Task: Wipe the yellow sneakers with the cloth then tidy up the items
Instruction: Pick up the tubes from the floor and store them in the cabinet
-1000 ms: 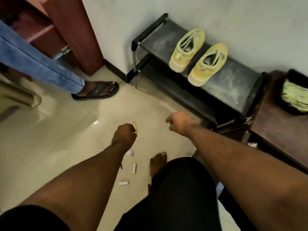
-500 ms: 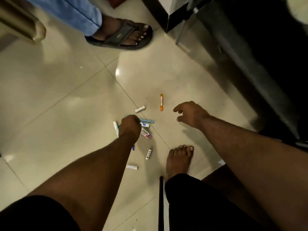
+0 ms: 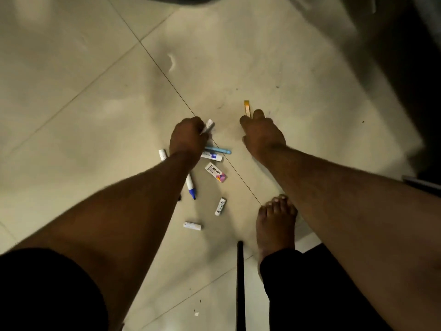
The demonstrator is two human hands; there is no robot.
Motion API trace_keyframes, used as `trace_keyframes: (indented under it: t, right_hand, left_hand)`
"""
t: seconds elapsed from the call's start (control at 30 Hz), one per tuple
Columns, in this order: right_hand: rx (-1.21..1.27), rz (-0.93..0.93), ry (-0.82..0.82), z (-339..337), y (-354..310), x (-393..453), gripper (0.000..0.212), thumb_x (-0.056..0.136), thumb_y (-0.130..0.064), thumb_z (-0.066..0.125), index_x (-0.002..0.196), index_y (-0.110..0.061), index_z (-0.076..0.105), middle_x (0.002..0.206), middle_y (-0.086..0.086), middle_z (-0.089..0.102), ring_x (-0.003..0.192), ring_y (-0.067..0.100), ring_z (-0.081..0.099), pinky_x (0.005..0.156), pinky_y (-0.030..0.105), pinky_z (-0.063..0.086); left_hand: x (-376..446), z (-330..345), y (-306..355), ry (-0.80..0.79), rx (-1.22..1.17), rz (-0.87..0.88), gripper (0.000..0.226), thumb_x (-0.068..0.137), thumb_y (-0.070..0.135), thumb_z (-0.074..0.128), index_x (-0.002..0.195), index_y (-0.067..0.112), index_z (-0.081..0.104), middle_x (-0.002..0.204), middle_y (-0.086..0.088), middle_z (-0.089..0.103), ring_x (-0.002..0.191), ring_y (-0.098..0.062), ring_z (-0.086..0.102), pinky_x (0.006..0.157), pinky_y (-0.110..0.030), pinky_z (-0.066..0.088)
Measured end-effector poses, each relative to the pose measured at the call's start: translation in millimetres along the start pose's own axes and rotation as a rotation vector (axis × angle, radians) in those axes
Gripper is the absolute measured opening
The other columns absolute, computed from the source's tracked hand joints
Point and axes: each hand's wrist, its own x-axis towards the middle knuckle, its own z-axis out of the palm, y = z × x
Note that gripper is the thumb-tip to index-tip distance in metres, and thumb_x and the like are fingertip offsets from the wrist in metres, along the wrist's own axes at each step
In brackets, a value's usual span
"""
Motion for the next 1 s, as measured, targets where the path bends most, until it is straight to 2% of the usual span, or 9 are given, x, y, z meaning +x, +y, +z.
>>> trace_keyframes:
  t: [0.13,0.23,0.33,0.43,0.57,0.67,0.77,0.83,1.0]
  right_hand:
    - [-0.06,-0.017,0.017,3.9,18.5,-9.8,0.027,0.097,-0.007,0.039,0.12,-0.01,0.053,0.119,0.016,0.048,0.099,0.034,0.057,0.076,0.038,0.046]
    - [0.0,0.006,-0.001,6.3,42.0,-23.7,0.028,0.093,-0.002,0.041,0.117,-0.01,0.051,0.11,0.018,0.054,0.094,0.038,0.059,0.074,0.038,0.047]
    - [0.109,0.121,-0.03,3.9,62.7,-46.1,0.029,0.088,0.0,0.046,0.115,-0.009,0.048,0.106,0.019,0.056,0.092,0.038,0.06,0.07,0.036,0.045]
    - [0.28,0.296,-0.005,-16.4,74.3,-60.7,0.024,0.084,-0.001,0.051,0.107,-0.009,0.055,0.107,0.017,0.057,0.094,0.038,0.058,0.068,0.032,0.043]
    - [0.382,0.41,0.041,-74.3,95.4,-89.8,0.022,0.083,-0.005,0.058,0.103,-0.01,0.064,0.113,0.015,0.06,0.101,0.035,0.06,0.078,0.03,0.049]
    - [0.444,0.433,0.098,-122.8,111.4,-136.8,0.021,0.08,-0.006,0.059,0.099,-0.015,0.065,0.111,0.011,0.06,0.098,0.032,0.061,0.077,0.029,0.049]
    - [0.521,0.457,0.22,-169.1,120.0,-193.8,0.01,0.076,-0.007,0.057,0.076,-0.017,0.056,0.099,0.008,0.063,0.089,0.029,0.06,0.066,0.026,0.041]
    - [0.587,0.516,0.331,-193.9,121.2,-255.1,0.015,0.073,-0.007,0.056,0.067,-0.018,0.048,0.092,0.009,0.064,0.085,0.029,0.061,0.065,0.025,0.04]
    - [0.738,0.657,0.473,-229.5,122.0,-383.2,0.019,0.069,-0.007,0.062,0.06,-0.021,0.053,0.077,0.004,0.064,0.074,0.024,0.064,0.061,0.025,0.046]
  left_hand:
    - [-12.2,7.7,14.3,0.017,-0.111,-0.047,0.019,0.087,0.019,0.062,0.102,0.01,0.069,0.1,-0.009,0.069,0.095,-0.026,0.061,0.074,-0.026,0.042]
    - [-30.5,13.4,27.3,-0.009,-0.204,-0.073,0.019,0.087,0.021,0.064,0.1,0.01,0.071,0.094,-0.006,0.071,0.087,-0.02,0.063,0.069,-0.02,0.038]
    - [-49.6,11.6,45.7,-0.06,-0.246,-0.065,0.017,0.087,0.022,0.066,0.098,0.011,0.072,0.088,-0.004,0.072,0.081,-0.018,0.065,0.069,-0.023,0.045]
    - [-63.0,4.1,71.5,-0.057,-0.29,-0.064,0.018,0.087,0.022,0.067,0.096,0.009,0.073,0.089,-0.007,0.073,0.085,-0.021,0.066,0.078,-0.029,0.051]
    - [-78.8,-15.4,121.1,-0.04,-0.302,-0.063,0.019,0.081,0.021,0.073,0.092,0.005,0.073,0.093,-0.012,0.073,0.093,-0.027,0.066,0.086,-0.033,0.05]
    - [-98.4,-39.3,152.9,-0.087,-0.261,-0.047,0.022,0.073,0.02,0.081,0.085,0.005,0.07,0.091,-0.014,0.071,0.088,-0.028,0.064,0.081,-0.031,0.049]
    - [-124.0,-71.8,180.5,-0.125,-0.321,-0.065,0.024,0.068,0.016,0.084,0.076,0.009,0.063,0.08,-0.013,0.065,0.075,-0.026,0.06,0.072,-0.033,0.05]
    - [-166.8,-102.2,207.0,-0.162,-0.405,-0.022,0.026,0.069,0.01,0.084,0.07,0.01,0.058,0.072,-0.015,0.061,0.064,-0.026,0.056,0.069,-0.038,0.053]
    - [-251.3,-149.2,285.0,-0.313,-0.537,0.17,0.025,0.075,-0.003,0.078,0.079,0.005,0.054,0.073,-0.014,0.058,0.056,-0.022,0.054,0.057,-0.03,0.056]
